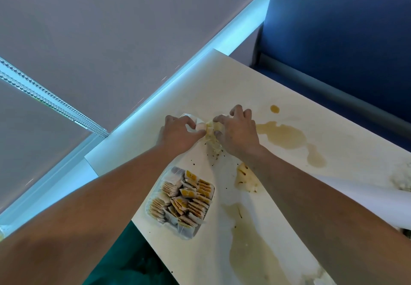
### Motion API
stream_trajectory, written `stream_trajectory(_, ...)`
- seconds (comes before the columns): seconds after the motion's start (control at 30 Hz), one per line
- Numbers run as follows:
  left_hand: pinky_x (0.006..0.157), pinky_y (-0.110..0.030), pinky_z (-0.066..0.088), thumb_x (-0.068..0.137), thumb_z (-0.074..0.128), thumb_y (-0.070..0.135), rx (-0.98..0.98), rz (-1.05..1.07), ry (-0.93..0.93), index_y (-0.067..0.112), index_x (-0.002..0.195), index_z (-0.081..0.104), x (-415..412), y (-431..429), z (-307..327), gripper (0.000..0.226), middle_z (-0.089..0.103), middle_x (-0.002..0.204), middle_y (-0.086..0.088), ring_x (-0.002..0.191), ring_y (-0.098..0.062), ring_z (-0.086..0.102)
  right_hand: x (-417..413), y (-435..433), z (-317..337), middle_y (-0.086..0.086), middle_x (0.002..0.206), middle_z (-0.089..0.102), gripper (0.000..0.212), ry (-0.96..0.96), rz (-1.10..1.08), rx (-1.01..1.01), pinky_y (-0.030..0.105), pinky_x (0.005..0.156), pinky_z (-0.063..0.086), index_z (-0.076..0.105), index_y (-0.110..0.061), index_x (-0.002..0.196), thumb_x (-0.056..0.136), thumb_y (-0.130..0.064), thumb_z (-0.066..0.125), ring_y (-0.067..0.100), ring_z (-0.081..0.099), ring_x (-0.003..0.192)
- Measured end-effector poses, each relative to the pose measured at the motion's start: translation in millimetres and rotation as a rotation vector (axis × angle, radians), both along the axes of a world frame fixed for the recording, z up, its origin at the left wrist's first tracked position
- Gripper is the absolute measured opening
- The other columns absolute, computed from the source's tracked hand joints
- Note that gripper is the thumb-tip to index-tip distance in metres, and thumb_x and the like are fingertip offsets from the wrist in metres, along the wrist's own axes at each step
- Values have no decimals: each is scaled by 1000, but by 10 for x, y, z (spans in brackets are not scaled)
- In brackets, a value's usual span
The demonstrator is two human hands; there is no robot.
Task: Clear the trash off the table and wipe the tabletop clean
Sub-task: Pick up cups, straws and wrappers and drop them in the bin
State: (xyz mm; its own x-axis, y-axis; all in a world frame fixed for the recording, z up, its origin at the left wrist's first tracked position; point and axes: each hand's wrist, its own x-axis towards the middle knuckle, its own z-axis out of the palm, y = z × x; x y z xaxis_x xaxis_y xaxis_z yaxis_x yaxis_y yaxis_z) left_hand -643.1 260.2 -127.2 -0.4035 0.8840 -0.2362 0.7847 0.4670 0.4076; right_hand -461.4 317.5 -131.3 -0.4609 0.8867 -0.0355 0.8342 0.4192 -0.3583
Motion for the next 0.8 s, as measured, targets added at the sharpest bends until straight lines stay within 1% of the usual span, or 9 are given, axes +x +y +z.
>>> stream_trajectory(0.07, 81, -31, 47, 76, 68, 74, 4, 23, -2, 42, 89, 65, 23, 23, 3, 34, 53, 123, -3, 106, -23, 58, -21, -17, 1, 6, 128, 38, 46, 6, -6, 5, 43, 97, 43, 52, -38, 141, 96, -42, 63, 30, 37, 119)
stream_trajectory(0.17, 75, -27, 40, 80, 73, 62, 19, 68, -23, 41, 84, 65, 24, 23, -9, 22, 54, 119, -5, 100, -21, 56, -51, -26, -3, 7, 130, 37, 47, -3, -20, 12, 43, 98, 43, 52, -37, 142, 97, -41, 63, 31, 36, 120)
stream_trajectory(0.23, 78, -29, 39, 80, 73, 59, 8, 94, -36, 43, 81, 64, 15, 7, -12, 19, 53, 119, -4, 100, -21, 53, -70, -21, 2, 7, 127, 39, 36, -12, -24, 14, 44, 97, 44, 59, -34, 134, 98, -38, 61, 32, 37, 118)
stream_trajectory(0.3, 83, -31, 45, 78, 72, 59, 7, 107, -41, 44, 77, 62, 8, -9, -9, 19, 53, 120, -4, 100, -22, 53, -83, -16, 2, 6, 121, 41, 27, -28, -11, 6, 43, 94, 44, 65, -30, 125, 99, -32, 58, 32, 38, 115)
stream_trajectory(0.4, 92, -39, 53, 77, 72, 60, 18, 109, -32, 45, 75, 62, 0, -37, 7, 18, 54, 119, -3, 104, -24, 56, -84, -16, -17, 6, 115, 45, 27, -19, 14, -35, 41, 92, 46, 67, -25, 118, 99, -18, 49, 31, 39, 111)
stream_trajectory(0.5, 94, -41, 54, 78, 73, 59, 43, 87, -26, 45, 75, 63, -4, -62, 31, 18, 56, 120, -3, 107, -24, 55, -77, -12, -32, 8, 112, 47, 27, 27, 22, -58, 38, 91, 48, 69, -18, 114, 96, -9, 50, 29, 41, 107)
stream_trajectory(0.57, 90, -37, 53, 78, 74, 58, 74, 93, -32, 43, 78, 66, -7, -75, 65, 17, 57, 120, -3, 108, -23, 55, -76, -4, -27, 7, 110, 47, 26, 66, 3, -56, 37, 90, 49, 69, -16, 112, 97, -5, 51, 28, 42, 106)
stream_trajectory(0.63, 86, -35, 52, 79, 75, 56, 103, 103, -41, 40, 82, 69, -4, -93, 112, 18, 57, 120, -3, 108, -23, 54, -69, 0, -10, 7, 110, 47, 25, 117, -19, -51, 35, 90, 49, 70, -15, 111, 98, -3, 52, 26, 42, 105)
stream_trajectory(0.8, 96, -43, 52, 79, 75, 53, 138, 114, -68, 37, 89, 73, 3, -186, 292, 20, 57, 126, -2, 114, -23, 54, -20, -31, 137, 5, 110, 47, 21, 208, -60, -19, 27, 85, 45, 69, -16, 114, 99, -7, 57, 21, 41, 102)
